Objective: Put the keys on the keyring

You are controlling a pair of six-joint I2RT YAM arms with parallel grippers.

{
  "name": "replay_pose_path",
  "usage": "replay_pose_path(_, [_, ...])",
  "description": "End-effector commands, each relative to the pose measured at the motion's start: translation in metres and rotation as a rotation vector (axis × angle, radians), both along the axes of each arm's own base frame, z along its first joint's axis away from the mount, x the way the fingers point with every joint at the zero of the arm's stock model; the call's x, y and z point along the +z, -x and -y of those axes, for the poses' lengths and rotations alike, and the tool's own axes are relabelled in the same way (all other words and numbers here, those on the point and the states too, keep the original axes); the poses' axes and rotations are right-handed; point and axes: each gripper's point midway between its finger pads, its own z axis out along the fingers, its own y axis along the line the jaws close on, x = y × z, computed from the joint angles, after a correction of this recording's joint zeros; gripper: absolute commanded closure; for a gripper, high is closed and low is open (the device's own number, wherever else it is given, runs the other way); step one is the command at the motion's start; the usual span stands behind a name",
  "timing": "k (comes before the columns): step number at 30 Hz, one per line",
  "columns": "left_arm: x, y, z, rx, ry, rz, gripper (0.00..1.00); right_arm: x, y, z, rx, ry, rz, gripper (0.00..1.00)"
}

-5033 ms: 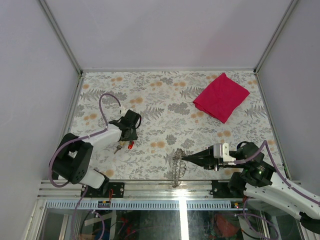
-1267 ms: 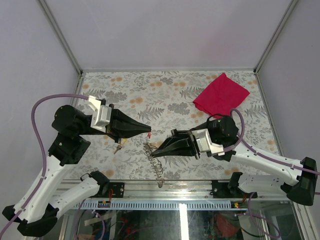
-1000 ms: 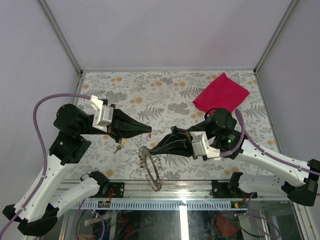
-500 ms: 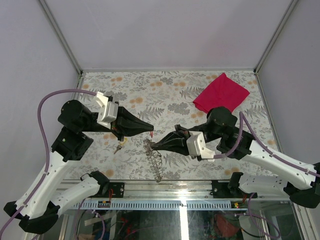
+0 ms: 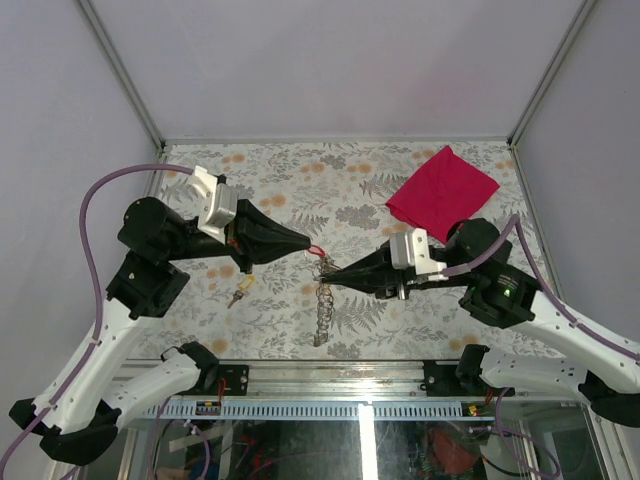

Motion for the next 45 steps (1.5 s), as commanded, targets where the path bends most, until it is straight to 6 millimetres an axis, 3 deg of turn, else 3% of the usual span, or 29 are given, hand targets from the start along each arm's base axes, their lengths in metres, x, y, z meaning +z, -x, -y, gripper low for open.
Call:
replay_pose_path(1, [0.029, 0.007, -0.003, -0.006, 0.117, 0.015, 1.00, 0.041, 0.010, 0.016, -0.006, -0.151, -0.118, 1.00])
replay_pose_path(10, [0.073, 0.013, -0.023, 0.073, 0.341, 0.053, 1.00, 0.075, 0.024, 0.020, 0.108, -0.373, -0.165, 1.00])
replay_pose_path(19, [0.096, 0.044, -0.029, -0.059, 0.415, 0.081, 1.00, 0.113, 0.026, 0.024, 0.160, -0.525, -0.186, 1.00])
replay_pose_path(31, [0.097, 0.055, -0.030, -0.111, 0.408, 0.085, 1.00, 0.131, 0.024, 0.011, 0.213, -0.548, -0.235, 1.00])
replay_pose_path(45, [0.095, 0.053, -0.029, -0.113, 0.404, 0.072, 1.00, 0.132, 0.024, 0.001, 0.247, -0.533, -0.255, 1.00])
